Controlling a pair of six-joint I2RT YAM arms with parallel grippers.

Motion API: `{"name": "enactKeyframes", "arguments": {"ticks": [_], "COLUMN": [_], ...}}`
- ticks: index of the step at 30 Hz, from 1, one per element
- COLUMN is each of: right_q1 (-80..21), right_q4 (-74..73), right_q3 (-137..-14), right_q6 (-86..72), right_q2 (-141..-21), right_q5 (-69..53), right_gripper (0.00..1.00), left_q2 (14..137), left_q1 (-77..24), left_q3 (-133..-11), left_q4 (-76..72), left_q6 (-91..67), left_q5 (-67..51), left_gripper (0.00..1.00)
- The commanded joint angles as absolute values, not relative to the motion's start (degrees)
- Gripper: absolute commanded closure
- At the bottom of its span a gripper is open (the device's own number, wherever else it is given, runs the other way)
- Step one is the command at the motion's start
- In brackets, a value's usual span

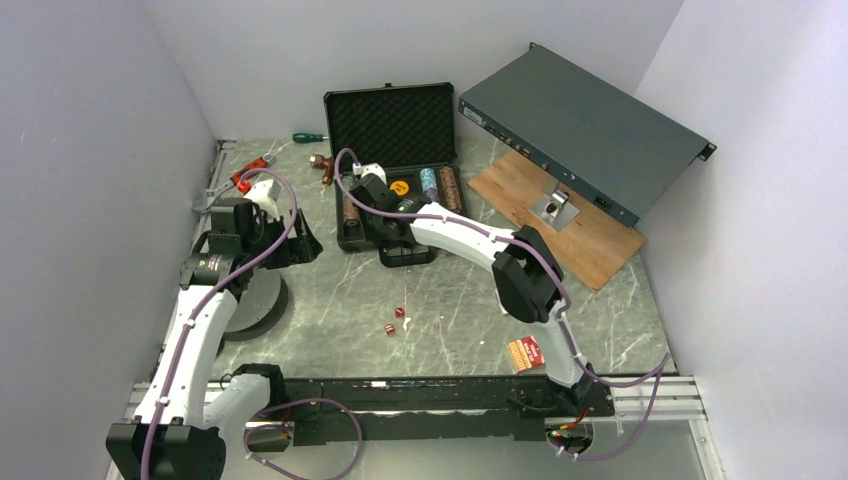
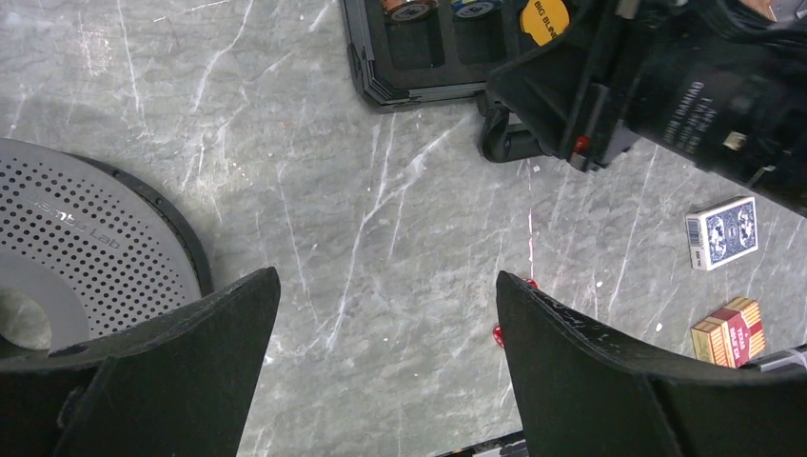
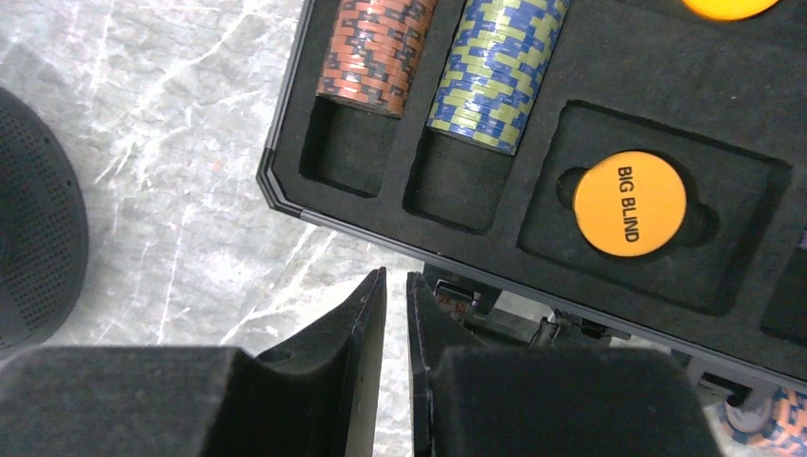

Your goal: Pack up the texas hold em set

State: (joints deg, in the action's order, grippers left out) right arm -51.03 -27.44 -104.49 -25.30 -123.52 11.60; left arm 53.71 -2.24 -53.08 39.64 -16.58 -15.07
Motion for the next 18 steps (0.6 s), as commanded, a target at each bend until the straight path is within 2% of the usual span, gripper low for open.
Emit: {"name": "enactKeyframes", "arguments": {"ticks": [1,18], "right_q1": [-50.5,-49.0], "right_q4": [-28.2,-30.4], "right_q3": [-109.7,-114.1], "right_q6": [-26.3,-25.1], "right_q2": [-125.7,-130.4], "right_q5": [10.9,15.3], "right_gripper": [0.84,0.82], "left_q2": [52.8,53.5], "left_q1": [-2.6,-2.8], "left_q3": [-55.5,-55.9], "left_q4": [39.5,40.0], "left_q6": [-15.5,-15.3], "left_q5": [-14.3,-14.2], "left_gripper": [0.1,0.1]}}
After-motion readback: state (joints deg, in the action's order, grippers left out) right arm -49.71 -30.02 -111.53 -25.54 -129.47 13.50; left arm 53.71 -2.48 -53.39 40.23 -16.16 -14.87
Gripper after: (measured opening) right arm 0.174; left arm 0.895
